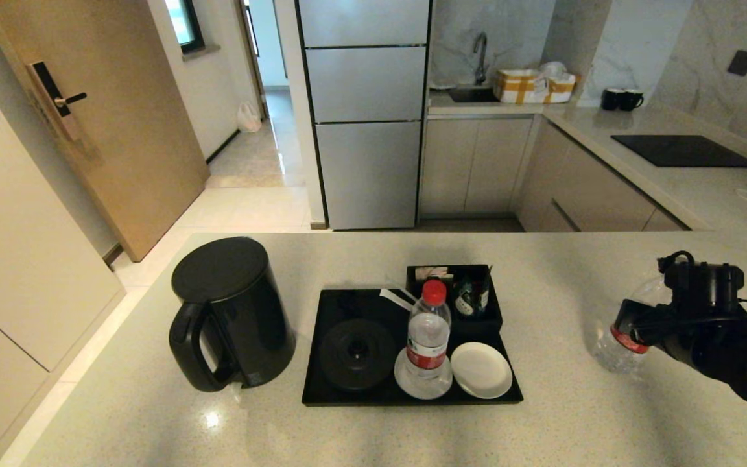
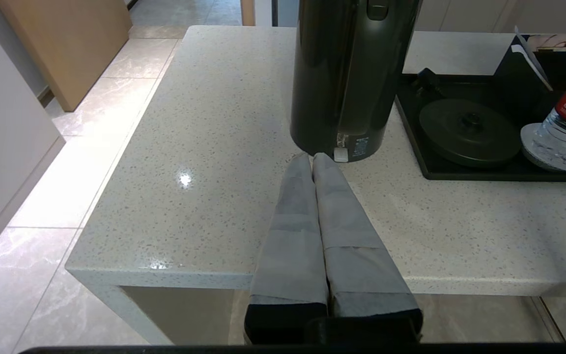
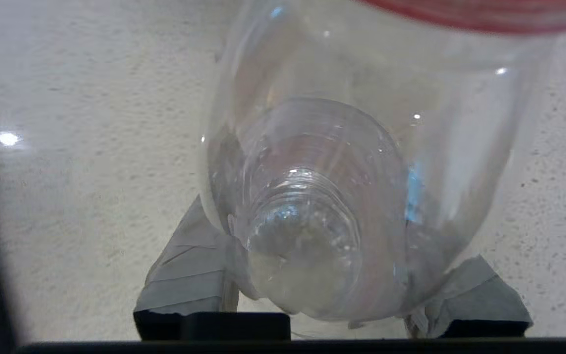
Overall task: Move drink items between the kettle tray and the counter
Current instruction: Return the bottled water to its original position
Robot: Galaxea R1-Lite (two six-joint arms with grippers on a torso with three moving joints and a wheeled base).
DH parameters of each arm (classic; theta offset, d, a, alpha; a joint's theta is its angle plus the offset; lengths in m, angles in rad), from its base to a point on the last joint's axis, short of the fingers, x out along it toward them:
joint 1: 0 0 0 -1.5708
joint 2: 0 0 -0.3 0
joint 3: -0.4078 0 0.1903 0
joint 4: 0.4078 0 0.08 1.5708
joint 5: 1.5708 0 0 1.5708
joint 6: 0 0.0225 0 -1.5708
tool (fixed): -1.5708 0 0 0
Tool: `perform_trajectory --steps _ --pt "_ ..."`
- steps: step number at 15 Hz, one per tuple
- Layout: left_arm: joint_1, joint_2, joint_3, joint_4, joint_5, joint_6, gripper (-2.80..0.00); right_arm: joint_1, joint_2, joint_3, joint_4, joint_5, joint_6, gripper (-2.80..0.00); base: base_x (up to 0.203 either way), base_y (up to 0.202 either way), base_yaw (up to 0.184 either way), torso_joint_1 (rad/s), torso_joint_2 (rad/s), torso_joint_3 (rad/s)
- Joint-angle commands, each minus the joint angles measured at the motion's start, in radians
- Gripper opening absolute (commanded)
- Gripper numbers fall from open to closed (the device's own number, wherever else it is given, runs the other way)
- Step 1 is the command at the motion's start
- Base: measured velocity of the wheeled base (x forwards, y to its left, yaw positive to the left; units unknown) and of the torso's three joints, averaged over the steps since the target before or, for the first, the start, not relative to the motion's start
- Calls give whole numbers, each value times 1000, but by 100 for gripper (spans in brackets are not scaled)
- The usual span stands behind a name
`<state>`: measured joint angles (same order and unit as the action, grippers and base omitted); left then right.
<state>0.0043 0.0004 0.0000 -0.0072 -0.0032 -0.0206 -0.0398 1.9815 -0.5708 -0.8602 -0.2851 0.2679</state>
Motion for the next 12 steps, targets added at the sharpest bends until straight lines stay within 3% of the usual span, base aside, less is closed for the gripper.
perform_trajectory --steps 1,4,6,9,12 --pt "0 1 2 0 0 -1 -280 4 -49 8 6 2 3 -280 0 0 0 0 0 0" --pt "0 1 2 0 0 -1 -280 33 -129 16 66 15 8 -280 0 0 0 0 0 0" --pt "0 1 0 0 0 -1 -280 103 -236 4 179 26 20 -280 0 0 0 0 0 0" --pt "0 1 2 0 0 -1 -280 353 -465 -29 387 3 51 -280 0 0 0 0 0 0" --pt "0 1 2 0 0 -1 -280 616 -529 -67 508 -117 68 -280 0 0 0 0 0 0"
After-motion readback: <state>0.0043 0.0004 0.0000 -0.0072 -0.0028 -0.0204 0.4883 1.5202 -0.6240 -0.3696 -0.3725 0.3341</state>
